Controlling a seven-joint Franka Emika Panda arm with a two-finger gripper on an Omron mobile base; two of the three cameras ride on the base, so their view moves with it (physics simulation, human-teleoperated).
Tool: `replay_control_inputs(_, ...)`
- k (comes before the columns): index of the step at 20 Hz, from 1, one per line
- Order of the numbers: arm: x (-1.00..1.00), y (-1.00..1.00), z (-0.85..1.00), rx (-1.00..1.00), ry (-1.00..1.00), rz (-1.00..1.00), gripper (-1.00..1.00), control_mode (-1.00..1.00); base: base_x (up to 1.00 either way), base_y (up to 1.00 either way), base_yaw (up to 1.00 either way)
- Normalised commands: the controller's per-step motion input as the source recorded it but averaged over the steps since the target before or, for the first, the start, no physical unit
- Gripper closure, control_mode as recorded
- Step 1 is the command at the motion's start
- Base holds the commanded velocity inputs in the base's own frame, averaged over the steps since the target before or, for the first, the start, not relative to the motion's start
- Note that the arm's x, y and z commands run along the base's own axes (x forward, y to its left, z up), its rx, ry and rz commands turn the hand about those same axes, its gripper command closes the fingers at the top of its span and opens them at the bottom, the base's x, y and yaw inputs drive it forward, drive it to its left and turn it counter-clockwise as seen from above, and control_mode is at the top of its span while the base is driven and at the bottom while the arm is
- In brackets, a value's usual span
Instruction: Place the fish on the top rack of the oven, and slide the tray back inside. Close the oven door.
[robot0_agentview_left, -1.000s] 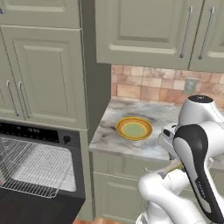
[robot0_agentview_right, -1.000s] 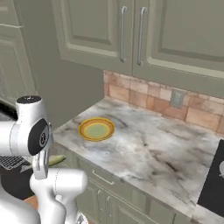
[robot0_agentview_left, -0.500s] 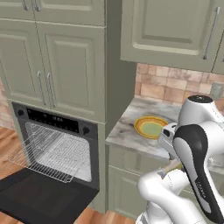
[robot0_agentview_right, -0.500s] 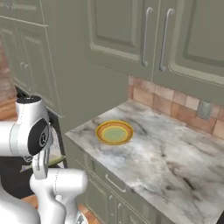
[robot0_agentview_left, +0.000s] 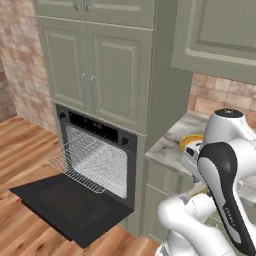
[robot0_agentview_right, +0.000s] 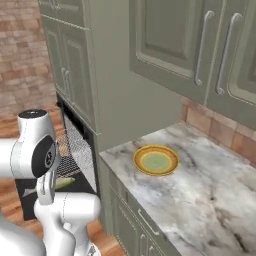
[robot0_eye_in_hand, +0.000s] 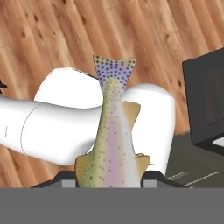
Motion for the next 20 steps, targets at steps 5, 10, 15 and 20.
replay_control_inputs(5, 0.0, 0.0, 0.0, 0.0, 0.0, 0.0, 1.0, 1.0, -0.04, 0.14, 0.41)
replay_control_inputs(10, 0.0, 0.0, 0.0, 0.0, 0.0, 0.0, 1.0, 1.0, -0.03, 0.09, 0.4)
replay_control_inputs(15, 0.0, 0.0, 0.0, 0.0, 0.0, 0.0, 1.0, 1.0, 0.0, 0.07, 0.39)
replay_control_inputs(20, 0.0, 0.0, 0.0, 0.0, 0.0, 0.0, 1.0, 1.0, 0.0, 0.0, 0.35)
